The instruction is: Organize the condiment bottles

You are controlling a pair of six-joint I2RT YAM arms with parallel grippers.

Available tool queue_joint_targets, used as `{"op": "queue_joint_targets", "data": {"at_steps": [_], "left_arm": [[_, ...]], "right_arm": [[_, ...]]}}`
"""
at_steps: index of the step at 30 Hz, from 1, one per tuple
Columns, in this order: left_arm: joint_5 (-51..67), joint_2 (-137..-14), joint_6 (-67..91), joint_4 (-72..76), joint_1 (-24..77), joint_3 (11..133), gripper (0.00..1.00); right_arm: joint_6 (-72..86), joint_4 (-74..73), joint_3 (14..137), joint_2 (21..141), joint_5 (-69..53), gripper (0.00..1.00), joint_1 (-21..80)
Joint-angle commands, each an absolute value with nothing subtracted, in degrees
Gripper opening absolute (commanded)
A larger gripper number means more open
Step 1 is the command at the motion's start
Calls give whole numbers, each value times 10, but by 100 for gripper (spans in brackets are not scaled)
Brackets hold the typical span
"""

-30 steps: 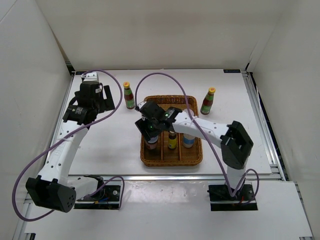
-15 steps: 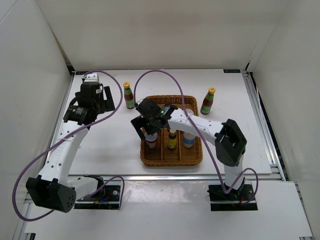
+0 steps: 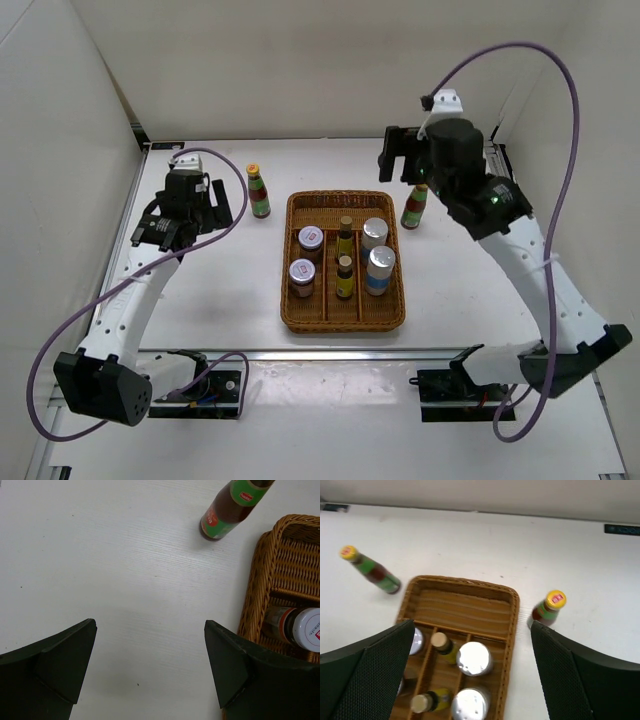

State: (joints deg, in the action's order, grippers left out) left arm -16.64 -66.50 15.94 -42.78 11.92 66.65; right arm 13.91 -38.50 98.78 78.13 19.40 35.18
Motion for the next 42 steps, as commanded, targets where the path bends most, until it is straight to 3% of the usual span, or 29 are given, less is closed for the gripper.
{"op": "queue_joint_targets", "data": {"at_steps": [1, 3, 13, 26, 36, 42], "left_arm": [[-144, -638, 172, -408, 117, 656, 100], [-144, -638, 172, -408, 117, 650, 100], [-127, -638, 172, -397, 117, 645, 100], [-121, -649, 172, -392, 117, 639, 100], [-121, -654, 172, -392, 117, 639, 100], [-121, -654, 172, -392, 117, 639, 100]], "right_arm": [[93, -259, 870, 780, 227, 100, 346], [85, -186, 804, 781, 239, 100, 323], [93, -113, 774, 869, 197, 100, 200], [125, -166, 863, 1007, 121, 99, 123], [154, -178, 852, 1020, 120, 66, 123], [154, -185, 838, 1008, 151, 17, 129]]}}
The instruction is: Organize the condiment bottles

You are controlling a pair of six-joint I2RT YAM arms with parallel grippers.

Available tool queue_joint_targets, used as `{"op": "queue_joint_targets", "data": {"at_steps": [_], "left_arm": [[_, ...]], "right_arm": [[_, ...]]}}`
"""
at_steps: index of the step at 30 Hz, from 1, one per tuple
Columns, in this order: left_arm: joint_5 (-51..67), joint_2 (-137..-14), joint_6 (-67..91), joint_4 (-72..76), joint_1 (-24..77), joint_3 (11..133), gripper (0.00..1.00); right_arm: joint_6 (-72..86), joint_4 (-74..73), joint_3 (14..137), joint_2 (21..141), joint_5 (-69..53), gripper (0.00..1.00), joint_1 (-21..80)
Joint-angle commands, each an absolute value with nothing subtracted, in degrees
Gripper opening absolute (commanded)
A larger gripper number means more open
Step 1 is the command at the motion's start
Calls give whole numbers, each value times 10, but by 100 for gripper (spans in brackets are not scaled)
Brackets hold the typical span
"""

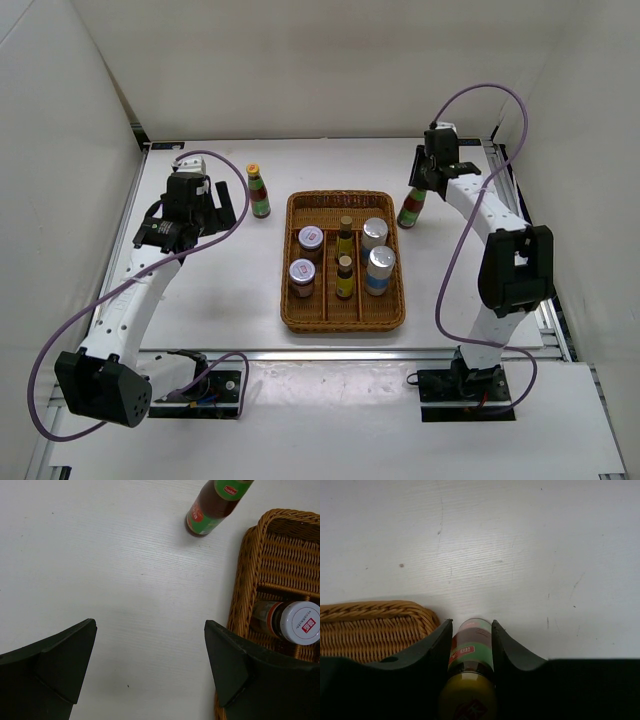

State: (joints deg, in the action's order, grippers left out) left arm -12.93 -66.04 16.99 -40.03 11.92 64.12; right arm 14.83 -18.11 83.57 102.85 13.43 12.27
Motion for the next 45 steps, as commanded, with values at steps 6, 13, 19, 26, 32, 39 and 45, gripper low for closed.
{"op": "queue_joint_targets", "data": {"at_steps": [6, 13, 19, 26, 32, 39, 45], "left_arm": [[-116, -654, 172, -392, 117, 639, 100], [-105, -665, 172, -392, 117, 644, 100], [-105, -665, 172, -392, 117, 644, 100], [-105, -665, 172, -392, 117, 644, 100], [-105, -665, 172, -387, 117, 644, 100], [-111, -665, 172, -381, 117, 639, 100], [-91, -671, 172, -368, 117, 639, 100]], "right_arm": [[101, -192, 874, 949, 255, 0, 172], [38, -197, 928, 910, 256, 0, 229], [32, -185, 935, 915, 224, 0, 267], [32, -109, 893, 948, 185, 0, 278], [44, -61, 870, 980, 162, 0, 278], [67, -55, 870, 1014, 156, 0, 278], [80, -68, 865, 1020, 149, 28, 278]]}}
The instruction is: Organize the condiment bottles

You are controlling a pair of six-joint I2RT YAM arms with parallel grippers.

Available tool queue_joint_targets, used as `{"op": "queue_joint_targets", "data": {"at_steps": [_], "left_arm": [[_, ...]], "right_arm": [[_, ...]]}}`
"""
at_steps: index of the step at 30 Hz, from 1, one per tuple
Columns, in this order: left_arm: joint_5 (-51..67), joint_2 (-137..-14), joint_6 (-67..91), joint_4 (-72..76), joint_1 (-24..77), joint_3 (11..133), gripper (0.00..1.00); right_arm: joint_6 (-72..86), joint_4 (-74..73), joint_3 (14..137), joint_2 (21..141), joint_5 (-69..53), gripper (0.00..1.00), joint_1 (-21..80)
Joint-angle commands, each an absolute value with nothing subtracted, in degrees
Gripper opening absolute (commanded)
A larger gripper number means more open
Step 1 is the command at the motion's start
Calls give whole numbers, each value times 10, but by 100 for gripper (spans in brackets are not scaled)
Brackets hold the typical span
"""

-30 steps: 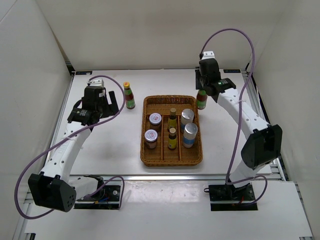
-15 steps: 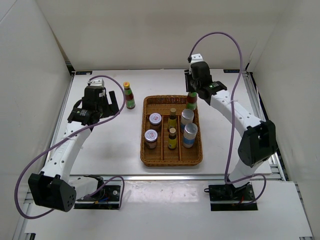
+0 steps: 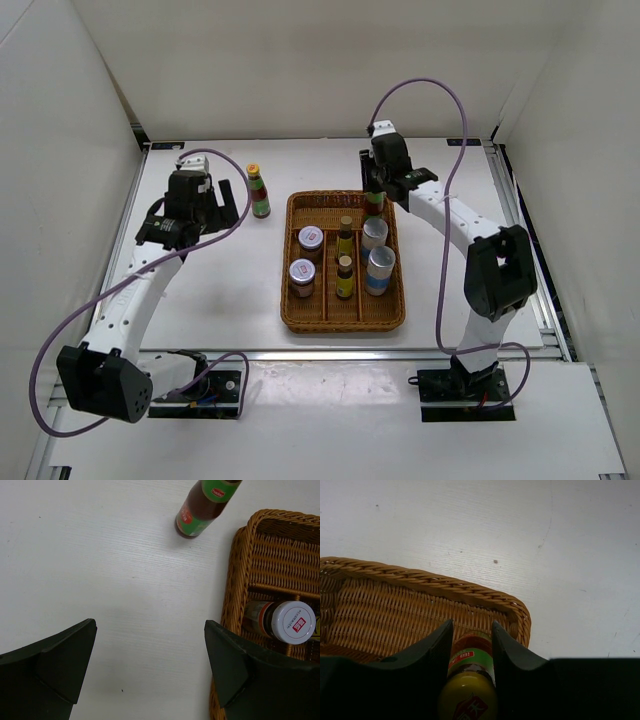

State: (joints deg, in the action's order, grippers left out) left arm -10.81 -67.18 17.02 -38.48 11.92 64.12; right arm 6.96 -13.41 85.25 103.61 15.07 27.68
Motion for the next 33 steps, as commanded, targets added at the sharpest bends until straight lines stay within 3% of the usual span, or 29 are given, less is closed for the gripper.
{"op": "queue_joint_targets", "data": {"at_steps": [1, 3, 4, 7, 15, 33], "left_arm": [[-91, -678, 172, -368, 117, 644, 100], [-91, -685, 172, -368, 117, 656, 100], [-91, -695, 172, -368, 117, 669, 100], [-85, -724, 185, -368, 117, 694, 100], [-20, -823, 237, -265, 131, 765, 100], [-83, -1041, 154, -39, 152, 809, 100]], "right_arm": [[80, -68, 865, 1020, 149, 47, 283], [85, -73, 865, 1014, 161, 64, 283], [85, -85, 865, 1009, 161, 78, 283], [90, -106, 887, 994, 171, 97, 283], [84, -179, 939, 927, 171, 100, 283], [32, -202, 838, 700, 62, 100, 283]]}}
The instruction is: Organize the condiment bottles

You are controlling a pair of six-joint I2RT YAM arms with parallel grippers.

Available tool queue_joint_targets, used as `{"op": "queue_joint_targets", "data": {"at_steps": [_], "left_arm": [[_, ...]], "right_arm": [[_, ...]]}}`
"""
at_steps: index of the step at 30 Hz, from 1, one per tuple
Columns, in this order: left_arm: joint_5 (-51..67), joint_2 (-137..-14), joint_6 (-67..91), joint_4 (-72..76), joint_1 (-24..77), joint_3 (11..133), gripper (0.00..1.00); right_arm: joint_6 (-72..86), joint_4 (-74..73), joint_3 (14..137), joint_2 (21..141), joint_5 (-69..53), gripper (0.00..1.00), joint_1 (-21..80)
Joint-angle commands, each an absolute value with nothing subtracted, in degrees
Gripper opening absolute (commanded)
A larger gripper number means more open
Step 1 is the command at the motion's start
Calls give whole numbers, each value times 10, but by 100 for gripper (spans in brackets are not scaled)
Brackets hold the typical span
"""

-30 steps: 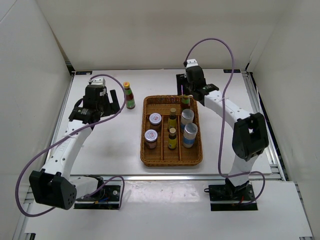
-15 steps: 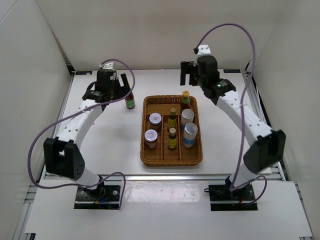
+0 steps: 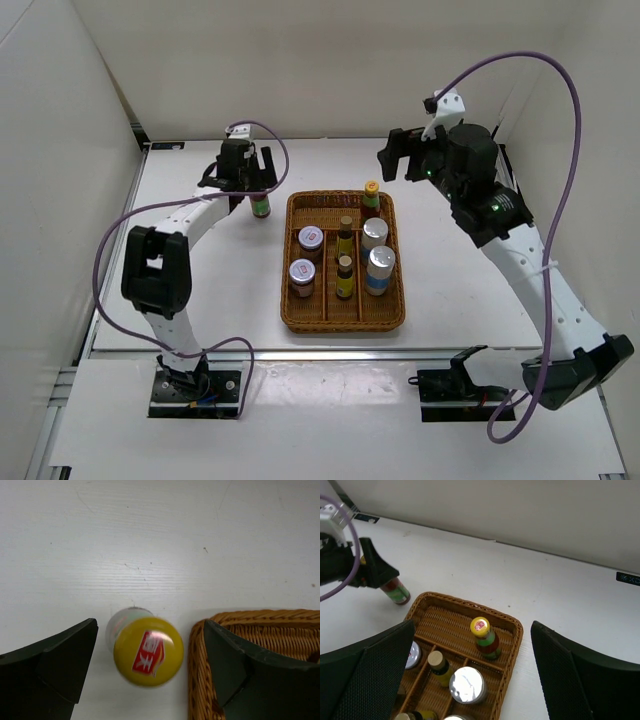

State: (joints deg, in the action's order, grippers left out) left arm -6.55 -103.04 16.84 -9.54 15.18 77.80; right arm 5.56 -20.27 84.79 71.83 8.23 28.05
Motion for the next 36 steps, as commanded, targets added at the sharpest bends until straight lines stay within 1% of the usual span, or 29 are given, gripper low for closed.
{"op": "queue_joint_targets", "data": {"at_steps": [1, 3, 4, 7, 8, 10, 15, 18, 23, 28, 32, 36], "left_arm": [[-83, -1048, 154, -39, 152, 818, 96], [-83, -1063, 154, -31, 152, 824, 86], [-89, -1063, 149, -26, 152, 830, 71], [-94, -1069, 149, -18, 152, 844, 41], [-102, -1069, 149, -18, 152, 844, 25], [-119, -1056, 142, -24, 157, 857, 11], [-156, -998, 97, -24, 191, 888, 11], [-156, -977, 71, -39, 224, 918, 11], [-142, -943, 71, -30, 277, 916, 11], [-106, -943, 77, 11, 292, 875, 11], [-76, -978, 92, 61, 297, 843, 11], [-70, -1018, 98, 78, 297, 843, 11]], "right_arm": [[24, -202, 838, 694, 56, 100, 283], [17, -215, 843, 693, 56, 100, 283], [17, -215, 850, 693, 56, 100, 283], [10, -229, 850, 693, 62, 100, 283], [10, -234, 855, 688, 62, 100, 283], [3, -240, 855, 683, 68, 100, 283], [3, -250, 849, 664, 73, 100, 278], [8, -250, 835, 653, 83, 100, 278], [31, -278, 817, 636, 97, 100, 278], [57, -298, 789, 602, 97, 100, 278], [71, -308, 770, 583, 76, 100, 278], [76, -326, 752, 556, 70, 100, 278]]}}
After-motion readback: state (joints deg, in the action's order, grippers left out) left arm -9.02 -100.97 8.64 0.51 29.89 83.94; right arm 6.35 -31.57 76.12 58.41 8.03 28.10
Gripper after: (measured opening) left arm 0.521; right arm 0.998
